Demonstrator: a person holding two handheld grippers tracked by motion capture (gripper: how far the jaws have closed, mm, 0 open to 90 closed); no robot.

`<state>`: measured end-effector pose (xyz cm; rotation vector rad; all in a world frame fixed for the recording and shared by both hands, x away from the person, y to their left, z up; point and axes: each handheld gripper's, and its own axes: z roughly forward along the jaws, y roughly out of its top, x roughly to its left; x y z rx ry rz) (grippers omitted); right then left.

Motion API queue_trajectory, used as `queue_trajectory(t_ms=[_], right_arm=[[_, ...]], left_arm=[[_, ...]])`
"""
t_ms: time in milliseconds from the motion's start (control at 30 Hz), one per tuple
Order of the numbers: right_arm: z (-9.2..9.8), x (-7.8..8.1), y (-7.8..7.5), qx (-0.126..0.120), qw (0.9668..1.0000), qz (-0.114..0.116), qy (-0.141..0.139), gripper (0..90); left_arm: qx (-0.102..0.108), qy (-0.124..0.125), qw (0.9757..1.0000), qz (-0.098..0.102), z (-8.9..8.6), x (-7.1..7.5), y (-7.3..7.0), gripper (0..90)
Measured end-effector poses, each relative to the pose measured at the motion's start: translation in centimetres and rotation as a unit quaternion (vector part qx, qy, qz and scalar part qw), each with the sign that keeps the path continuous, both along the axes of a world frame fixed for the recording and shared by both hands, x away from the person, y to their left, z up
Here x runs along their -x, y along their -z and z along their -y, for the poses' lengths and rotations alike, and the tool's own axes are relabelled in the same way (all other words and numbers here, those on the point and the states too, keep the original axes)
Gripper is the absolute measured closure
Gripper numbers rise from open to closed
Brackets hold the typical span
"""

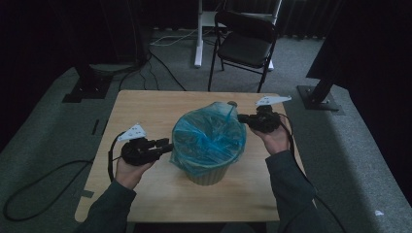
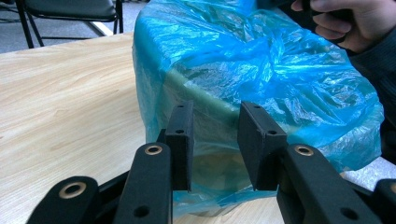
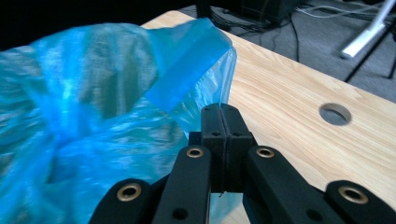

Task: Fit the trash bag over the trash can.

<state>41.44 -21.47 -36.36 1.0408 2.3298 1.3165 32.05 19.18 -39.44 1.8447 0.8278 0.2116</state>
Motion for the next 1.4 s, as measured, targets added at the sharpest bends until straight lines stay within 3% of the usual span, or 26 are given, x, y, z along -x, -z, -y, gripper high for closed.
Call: queue_trajectory(t_ms=[100, 233, 433, 800, 933, 1167, 1400], right_arm=[[0.5, -0.6, 0.6, -0.007, 0.9998, -0.007, 0.015, 89.9], [0.9, -1.7, 1.8, -0.017, 0.9988, -0.033, 0.033, 89.9], [0.9, -2.4, 3.8, -0.002, 0.9959, -0.078, 0.047, 89.9], [1.8, -2.4, 5.9, 0.027, 0.9894, -0.129, 0.061, 89.7], [2.5, -2.0, 5.2, 0.014, 0.9910, -0.114, 0.069, 81.9], [3.5, -0.8, 1.8, -0.026, 0.9949, -0.057, 0.079, 69.8], [2.3, -0.1, -0.2, -0.040, 0.9979, -0.010, 0.049, 64.9]], left_arm=[[0.000, 0.000, 1.0000, 0.000, 0.0, -0.1, 0.0, 65.9], [-0.002, 0.001, 1.0000, 0.000, 0.1, -0.1, 0.1, 65.9], [-0.003, 0.002, 1.0000, 0.000, 0.1, -0.1, 0.1, 65.8], [-0.006, 0.001, 1.0000, 0.001, 0.1, -0.1, 0.1, 65.8], [-0.002, -0.002, 1.0000, 0.001, 0.0, -0.2, 0.0, 65.2], [0.004, -0.005, 0.9999, 0.009, 0.2, -0.4, -0.7, 63.6], [0.008, -0.010, 0.9999, 0.006, 0.3, -0.8, -0.8, 63.6]])
